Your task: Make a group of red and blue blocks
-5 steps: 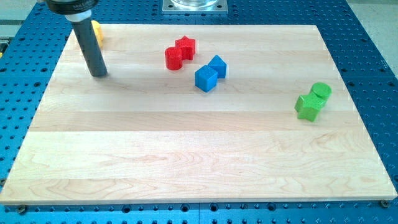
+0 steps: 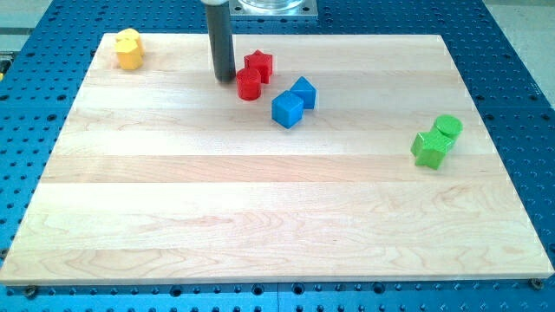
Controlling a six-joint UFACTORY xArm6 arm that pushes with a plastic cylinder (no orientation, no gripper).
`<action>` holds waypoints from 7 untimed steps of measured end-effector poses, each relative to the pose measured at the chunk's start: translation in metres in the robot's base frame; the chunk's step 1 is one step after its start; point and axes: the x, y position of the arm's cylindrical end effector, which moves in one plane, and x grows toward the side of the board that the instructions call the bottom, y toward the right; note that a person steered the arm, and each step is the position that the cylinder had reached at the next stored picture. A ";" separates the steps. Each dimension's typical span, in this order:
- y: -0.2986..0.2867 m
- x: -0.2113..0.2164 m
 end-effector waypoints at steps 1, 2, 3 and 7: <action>0.034 -0.033; 0.039 0.006; 0.040 0.049; 0.047 0.090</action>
